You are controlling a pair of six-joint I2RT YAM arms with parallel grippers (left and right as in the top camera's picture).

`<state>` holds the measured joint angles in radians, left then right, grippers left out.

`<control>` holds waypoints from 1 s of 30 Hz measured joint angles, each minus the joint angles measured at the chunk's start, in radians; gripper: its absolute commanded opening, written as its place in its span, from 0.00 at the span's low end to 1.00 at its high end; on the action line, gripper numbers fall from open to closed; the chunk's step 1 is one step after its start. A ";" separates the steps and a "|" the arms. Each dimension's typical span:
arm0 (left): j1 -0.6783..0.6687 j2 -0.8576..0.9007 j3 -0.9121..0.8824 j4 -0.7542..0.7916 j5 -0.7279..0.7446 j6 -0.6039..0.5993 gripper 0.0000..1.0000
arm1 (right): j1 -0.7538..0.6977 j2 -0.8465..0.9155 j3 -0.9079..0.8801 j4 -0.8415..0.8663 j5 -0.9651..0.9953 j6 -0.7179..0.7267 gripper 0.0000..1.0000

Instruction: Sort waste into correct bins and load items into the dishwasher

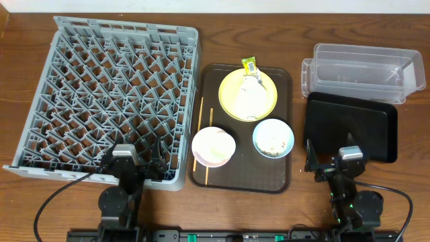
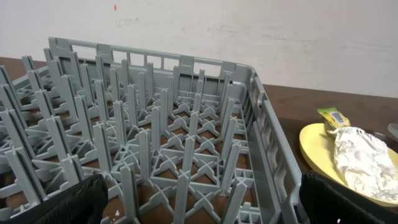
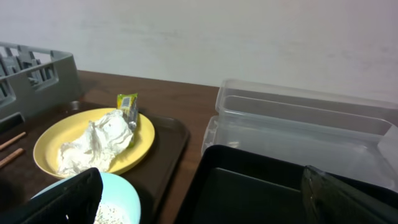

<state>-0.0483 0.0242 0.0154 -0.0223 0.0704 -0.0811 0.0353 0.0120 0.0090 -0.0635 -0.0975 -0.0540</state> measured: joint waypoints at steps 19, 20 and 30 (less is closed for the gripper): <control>0.000 0.640 0.714 -0.832 0.001 -0.050 0.99 | 0.000 0.818 0.690 -0.389 -0.164 0.134 0.99; 0.000 0.698 0.769 -0.870 0.001 -0.050 0.99 | 0.001 0.930 0.794 -0.473 -0.190 0.108 0.99; 0.000 0.939 0.927 -1.007 0.001 -0.050 0.98 | 0.016 1.425 1.118 -0.541 -0.345 0.046 0.95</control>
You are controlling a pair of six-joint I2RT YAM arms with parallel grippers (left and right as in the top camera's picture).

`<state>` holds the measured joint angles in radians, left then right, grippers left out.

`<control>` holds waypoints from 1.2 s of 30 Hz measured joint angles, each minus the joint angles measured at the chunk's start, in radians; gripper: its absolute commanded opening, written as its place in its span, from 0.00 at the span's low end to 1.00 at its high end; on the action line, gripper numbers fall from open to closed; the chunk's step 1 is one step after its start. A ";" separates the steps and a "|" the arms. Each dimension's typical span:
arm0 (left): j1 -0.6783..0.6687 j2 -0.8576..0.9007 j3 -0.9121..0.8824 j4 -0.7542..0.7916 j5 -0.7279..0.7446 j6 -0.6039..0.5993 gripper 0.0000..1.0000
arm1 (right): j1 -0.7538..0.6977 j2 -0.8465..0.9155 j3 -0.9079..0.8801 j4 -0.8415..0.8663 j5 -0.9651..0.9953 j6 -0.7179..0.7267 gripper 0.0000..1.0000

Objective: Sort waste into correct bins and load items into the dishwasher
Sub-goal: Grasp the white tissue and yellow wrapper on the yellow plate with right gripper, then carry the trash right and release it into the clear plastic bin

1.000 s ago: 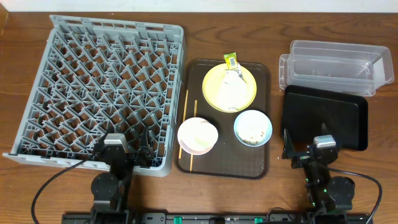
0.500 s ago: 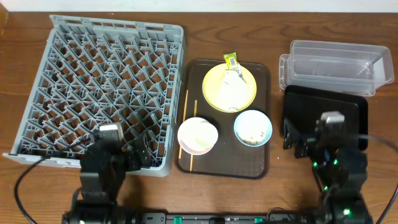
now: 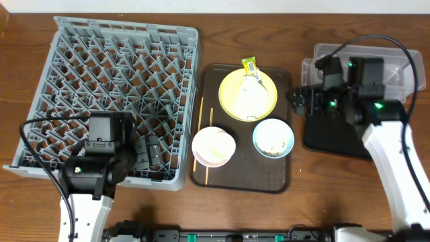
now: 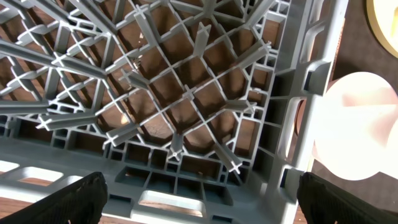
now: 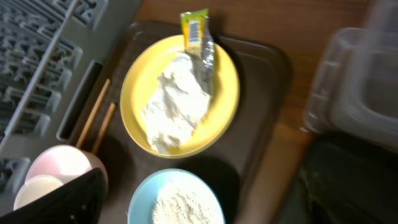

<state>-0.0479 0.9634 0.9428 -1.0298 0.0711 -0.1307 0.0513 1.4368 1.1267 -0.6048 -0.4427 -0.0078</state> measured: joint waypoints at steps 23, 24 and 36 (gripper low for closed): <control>0.000 0.000 0.000 -0.003 0.000 0.000 0.98 | 0.473 0.515 0.004 0.385 0.586 0.281 0.07; 0.000 0.000 0.000 -0.003 0.000 0.000 0.98 | 0.473 0.515 0.004 0.385 0.562 0.288 0.01; 0.000 0.000 0.000 -0.003 0.000 0.000 0.98 | 0.331 0.176 0.006 0.287 0.593 0.297 0.01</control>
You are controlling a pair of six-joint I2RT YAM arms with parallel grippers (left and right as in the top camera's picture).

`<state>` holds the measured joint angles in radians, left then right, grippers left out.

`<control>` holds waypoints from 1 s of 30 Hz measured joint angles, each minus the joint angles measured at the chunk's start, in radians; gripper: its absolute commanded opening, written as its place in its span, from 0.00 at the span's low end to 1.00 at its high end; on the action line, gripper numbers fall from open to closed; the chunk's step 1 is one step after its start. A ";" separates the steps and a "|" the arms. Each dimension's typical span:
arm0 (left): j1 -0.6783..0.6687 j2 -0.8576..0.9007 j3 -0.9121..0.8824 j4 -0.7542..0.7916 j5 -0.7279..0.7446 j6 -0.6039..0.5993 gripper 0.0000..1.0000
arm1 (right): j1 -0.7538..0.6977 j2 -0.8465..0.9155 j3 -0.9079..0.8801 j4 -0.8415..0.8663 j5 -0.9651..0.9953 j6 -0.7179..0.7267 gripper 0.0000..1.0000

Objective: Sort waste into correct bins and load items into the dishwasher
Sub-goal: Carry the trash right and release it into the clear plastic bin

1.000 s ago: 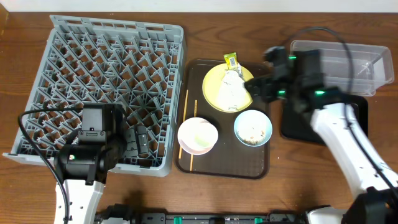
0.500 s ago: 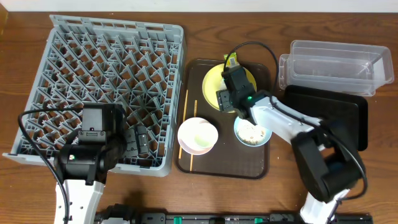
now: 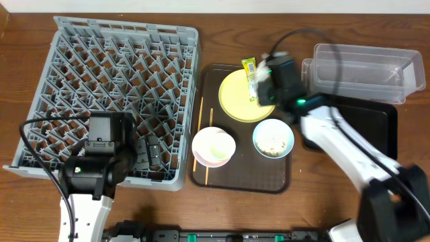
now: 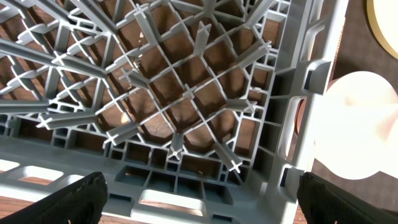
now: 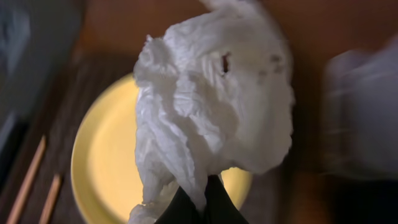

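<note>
A crumpled white napkin (image 5: pixel 211 106) hangs above the yellow plate (image 5: pixel 106 162), with my right gripper (image 5: pixel 199 208) shut on its lower folds. From overhead that gripper (image 3: pixel 261 84) is over the plate's (image 3: pixel 236 102) far right part, next to a yellow-green wrapper (image 3: pixel 249 66). A pink bowl (image 3: pixel 213 146), a blue bowl (image 3: pixel 273 138) with crumbs and chopsticks (image 3: pixel 199 128) lie on the brown tray (image 3: pixel 201 176). My left gripper (image 4: pixel 199 211) stands open over the near right corner of the grey dish rack (image 4: pixel 186 106), holding nothing.
A clear plastic bin (image 3: pixel 363 67) stands at the far right, and a black bin (image 3: pixel 369 131) sits in front of it. The dish rack (image 3: pixel 114 87) fills the left half of the table. The pink bowl (image 4: pixel 360 124) shows just beyond the rack's wall.
My right gripper was open beside the bins and the napkin lay on the yellow plate. Now it is shut on the napkin, held above the plate. The left arm has not moved.
Both arms sat low at the table's front edge with grippers open. Then the left was over the rack's near right corner and the right was up near the bins, facing the tray. Now the right holds the napkin above the plate.
</note>
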<state>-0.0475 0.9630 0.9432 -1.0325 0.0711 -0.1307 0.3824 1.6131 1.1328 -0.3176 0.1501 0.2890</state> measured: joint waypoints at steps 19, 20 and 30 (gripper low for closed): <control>0.000 0.000 0.000 0.000 0.000 0.000 0.98 | -0.452 0.087 0.003 0.174 0.055 0.082 0.58; 0.000 0.000 0.000 0.000 0.000 0.000 0.98 | -0.452 0.092 0.003 0.173 0.053 0.084 0.63; 0.000 0.000 0.000 0.000 0.000 0.000 0.98 | -0.409 -0.050 0.004 0.076 -0.254 0.021 0.55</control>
<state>-0.0475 0.9634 0.9432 -1.0325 0.0711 -0.1307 -0.0261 1.5635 1.1370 -0.2413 -0.1043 0.3103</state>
